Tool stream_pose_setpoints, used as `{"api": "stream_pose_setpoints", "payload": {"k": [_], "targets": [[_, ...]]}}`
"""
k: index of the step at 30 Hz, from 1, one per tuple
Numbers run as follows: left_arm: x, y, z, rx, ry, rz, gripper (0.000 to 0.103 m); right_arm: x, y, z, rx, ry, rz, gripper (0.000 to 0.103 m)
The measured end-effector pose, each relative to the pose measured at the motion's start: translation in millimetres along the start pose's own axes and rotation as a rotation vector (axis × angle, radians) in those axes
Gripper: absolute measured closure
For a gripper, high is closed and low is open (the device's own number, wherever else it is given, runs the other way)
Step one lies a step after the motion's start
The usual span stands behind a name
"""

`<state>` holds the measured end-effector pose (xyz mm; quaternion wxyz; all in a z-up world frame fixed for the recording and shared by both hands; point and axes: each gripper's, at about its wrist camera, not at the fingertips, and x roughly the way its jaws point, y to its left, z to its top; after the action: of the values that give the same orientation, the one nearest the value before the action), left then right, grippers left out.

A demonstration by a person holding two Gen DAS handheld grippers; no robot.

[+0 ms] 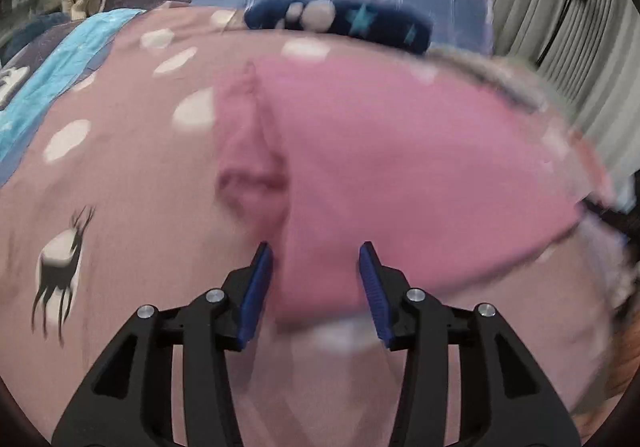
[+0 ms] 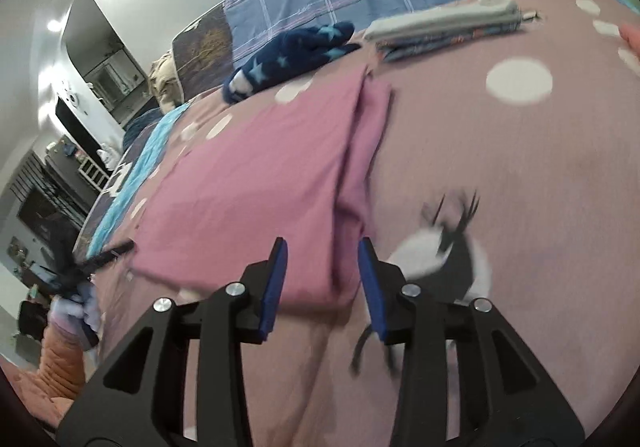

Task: Fold small clothes

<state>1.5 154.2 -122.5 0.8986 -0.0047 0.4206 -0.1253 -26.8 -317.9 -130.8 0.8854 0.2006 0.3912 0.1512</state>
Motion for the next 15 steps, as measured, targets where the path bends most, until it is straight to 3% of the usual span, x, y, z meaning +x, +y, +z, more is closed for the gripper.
{"api": "stream_pose_setpoints", "payload": {"k": [9, 12, 15], "targets": [[-34, 6, -19, -0.033, 0.0, 0.154, 0.052, 0, -3, -27, 0.018, 0.018, -0.021, 0.063], [-52, 1, -12, -0.061, -0.05, 0.144, 0.053, -4, -6, -29, 0.022, 0.015, -0.015, 0.063], [-65, -36, 0, 0.013, -0.103, 0.075, 0.053, -9, -11, -29, 0.036, 0.009, -0.001, 0.063]]}}
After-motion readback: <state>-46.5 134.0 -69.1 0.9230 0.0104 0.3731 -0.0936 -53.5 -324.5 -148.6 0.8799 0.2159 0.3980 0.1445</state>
